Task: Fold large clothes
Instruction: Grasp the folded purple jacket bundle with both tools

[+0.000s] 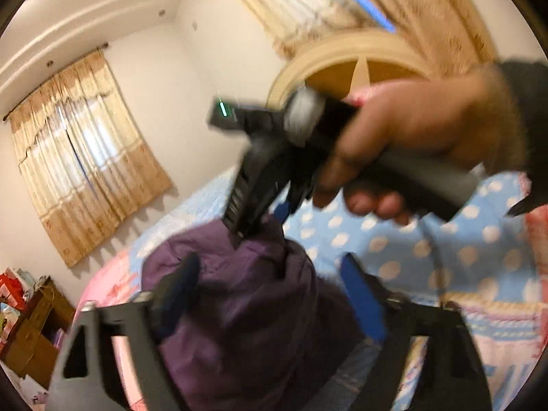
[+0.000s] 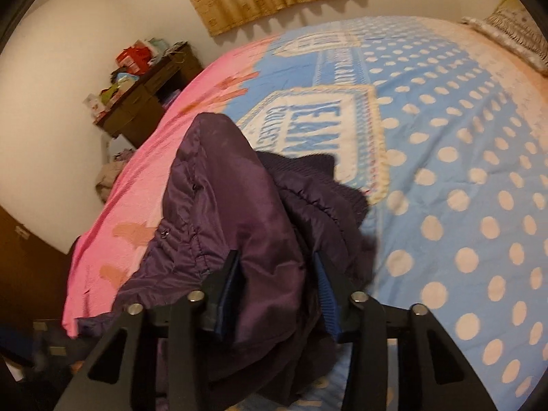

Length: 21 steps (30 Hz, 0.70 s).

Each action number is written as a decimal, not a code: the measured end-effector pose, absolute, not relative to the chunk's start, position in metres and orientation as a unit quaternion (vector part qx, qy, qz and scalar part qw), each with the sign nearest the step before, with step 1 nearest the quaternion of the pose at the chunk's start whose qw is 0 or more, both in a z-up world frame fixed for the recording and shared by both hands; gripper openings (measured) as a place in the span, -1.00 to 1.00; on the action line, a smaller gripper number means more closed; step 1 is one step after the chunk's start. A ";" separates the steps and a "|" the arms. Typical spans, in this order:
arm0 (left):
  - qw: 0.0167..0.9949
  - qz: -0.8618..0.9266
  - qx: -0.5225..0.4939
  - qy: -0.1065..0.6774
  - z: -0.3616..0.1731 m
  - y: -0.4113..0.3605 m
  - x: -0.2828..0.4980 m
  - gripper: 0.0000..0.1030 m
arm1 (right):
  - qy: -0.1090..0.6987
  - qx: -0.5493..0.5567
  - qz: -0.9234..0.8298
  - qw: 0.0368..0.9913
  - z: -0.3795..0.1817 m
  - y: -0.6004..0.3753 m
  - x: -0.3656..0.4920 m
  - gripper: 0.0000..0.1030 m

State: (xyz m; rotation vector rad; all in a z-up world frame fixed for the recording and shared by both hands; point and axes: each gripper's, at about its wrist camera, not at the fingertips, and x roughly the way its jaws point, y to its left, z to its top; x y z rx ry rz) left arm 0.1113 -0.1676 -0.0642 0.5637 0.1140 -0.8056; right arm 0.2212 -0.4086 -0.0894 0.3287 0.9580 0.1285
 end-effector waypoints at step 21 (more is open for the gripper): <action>0.928 -0.269 0.112 0.232 -0.094 -0.151 0.240 0.72 | 0.277 0.386 -0.061 0.878 -0.050 -0.435 0.177 0.45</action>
